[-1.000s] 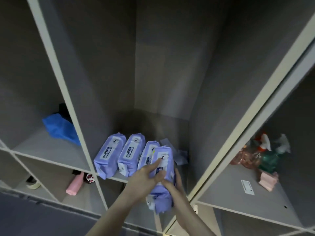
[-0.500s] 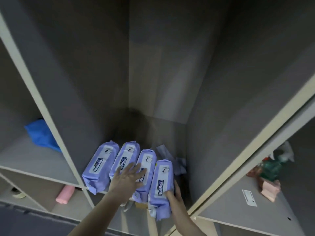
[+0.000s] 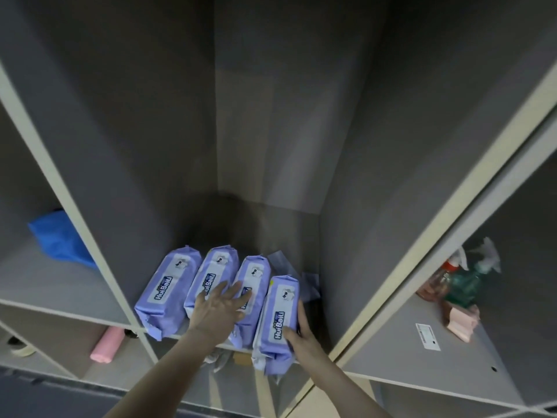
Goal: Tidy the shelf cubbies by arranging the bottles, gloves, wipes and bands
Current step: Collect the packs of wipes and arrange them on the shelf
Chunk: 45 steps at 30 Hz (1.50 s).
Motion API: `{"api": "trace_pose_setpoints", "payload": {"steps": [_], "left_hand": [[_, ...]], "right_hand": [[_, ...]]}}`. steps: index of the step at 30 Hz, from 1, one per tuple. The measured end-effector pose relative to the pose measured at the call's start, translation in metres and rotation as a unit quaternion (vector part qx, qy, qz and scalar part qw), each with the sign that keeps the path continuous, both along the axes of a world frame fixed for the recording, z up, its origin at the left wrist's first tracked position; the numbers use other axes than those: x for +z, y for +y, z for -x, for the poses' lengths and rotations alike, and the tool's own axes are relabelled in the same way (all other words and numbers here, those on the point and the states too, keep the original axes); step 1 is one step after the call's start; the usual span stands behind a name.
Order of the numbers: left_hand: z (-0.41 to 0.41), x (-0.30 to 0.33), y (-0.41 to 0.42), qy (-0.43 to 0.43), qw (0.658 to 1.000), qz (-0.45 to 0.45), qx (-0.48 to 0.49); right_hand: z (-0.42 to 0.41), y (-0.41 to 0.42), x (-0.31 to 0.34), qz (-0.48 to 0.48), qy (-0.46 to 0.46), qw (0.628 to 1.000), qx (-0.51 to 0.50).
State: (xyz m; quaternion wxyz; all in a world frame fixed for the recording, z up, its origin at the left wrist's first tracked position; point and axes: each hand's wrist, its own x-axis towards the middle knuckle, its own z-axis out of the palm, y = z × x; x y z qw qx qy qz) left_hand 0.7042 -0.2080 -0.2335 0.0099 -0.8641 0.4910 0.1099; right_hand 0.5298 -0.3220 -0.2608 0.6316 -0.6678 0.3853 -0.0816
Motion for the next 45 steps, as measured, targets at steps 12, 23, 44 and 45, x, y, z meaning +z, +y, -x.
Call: {"api": "trace_pose_setpoints", "payload": {"steps": [12,23,44,45], "left_hand": [[0.022,0.057,0.01,0.127,0.98,0.144,0.048],[0.111,0.118,-0.002,0.337,0.885,0.322,-0.006],[0.482,0.132,-0.119,0.439,0.824,0.314,-0.176],[0.501,0.131,-0.126,0.444,0.822,0.313,-0.173]], "right_hand": [[-0.004,0.002,0.062,0.118,-0.031,0.992,-0.019],[0.096,0.033,0.142,0.108,-0.155,0.98,-0.062],[0.487,-0.012,0.187,0.17,-0.117,0.931,-0.3],[0.506,-0.017,0.186,0.171,-0.117,0.93,-0.304]]}}
